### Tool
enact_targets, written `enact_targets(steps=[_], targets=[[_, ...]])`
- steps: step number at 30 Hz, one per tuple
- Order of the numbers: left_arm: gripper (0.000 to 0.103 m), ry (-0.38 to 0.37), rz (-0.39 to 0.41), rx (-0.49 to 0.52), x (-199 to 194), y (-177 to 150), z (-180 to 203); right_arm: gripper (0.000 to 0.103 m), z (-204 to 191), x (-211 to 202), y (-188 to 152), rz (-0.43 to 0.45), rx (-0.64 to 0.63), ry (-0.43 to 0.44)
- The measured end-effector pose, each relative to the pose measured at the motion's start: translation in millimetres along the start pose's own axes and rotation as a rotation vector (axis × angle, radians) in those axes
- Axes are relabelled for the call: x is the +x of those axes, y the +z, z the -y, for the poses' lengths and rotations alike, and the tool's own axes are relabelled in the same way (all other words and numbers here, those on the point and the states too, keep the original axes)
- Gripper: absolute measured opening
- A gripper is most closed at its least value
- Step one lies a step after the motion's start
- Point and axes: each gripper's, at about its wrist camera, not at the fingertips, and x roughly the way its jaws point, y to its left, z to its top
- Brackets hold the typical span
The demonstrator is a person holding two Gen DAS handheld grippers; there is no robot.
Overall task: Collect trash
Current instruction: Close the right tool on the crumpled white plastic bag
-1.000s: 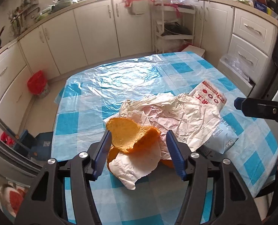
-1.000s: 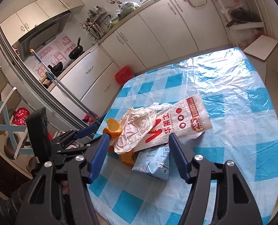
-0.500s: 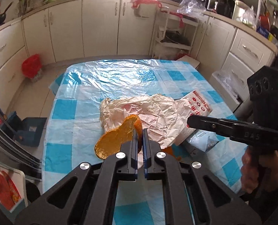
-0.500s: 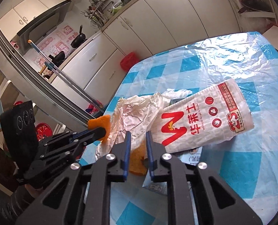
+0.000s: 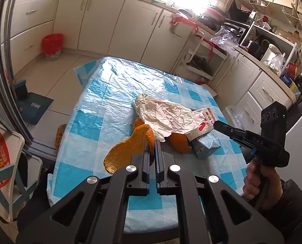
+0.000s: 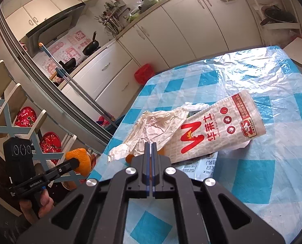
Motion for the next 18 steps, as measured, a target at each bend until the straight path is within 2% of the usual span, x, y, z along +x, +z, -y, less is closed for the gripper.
enact_targets(steps=[7, 12, 13, 14, 16, 18], targets=[[0.004, -0.005, 0.014, -0.039, -7, -5, -21, 0.002, 0, -2, -3, 0.006, 0.018, -0.015], [0.004, -0.007, 0.004, -0.058, 0, -10, -30, 0.002, -1, 4, -7, -0.022, 0.03, -0.028], [0.004, -0.008, 0.002, -0.062, 1, -12, -32, 0.005, -1, 5, -8, -0.028, 0.035, -0.033], [0.004, -0.009, 0.002, -0.066, 2, -14, -34, 0.008, -1, 5, -8, -0.028, 0.04, -0.04], [0.004, -0.013, 0.001, -0.072, 3, -16, -37, 0.045, -2, 3, -10, -0.014, 0.049, -0.046], [0.004, -0.018, -0.001, -0.076, 4, -18, -39, 0.048, -6, 1, -10, -0.003, 0.035, -0.054]])
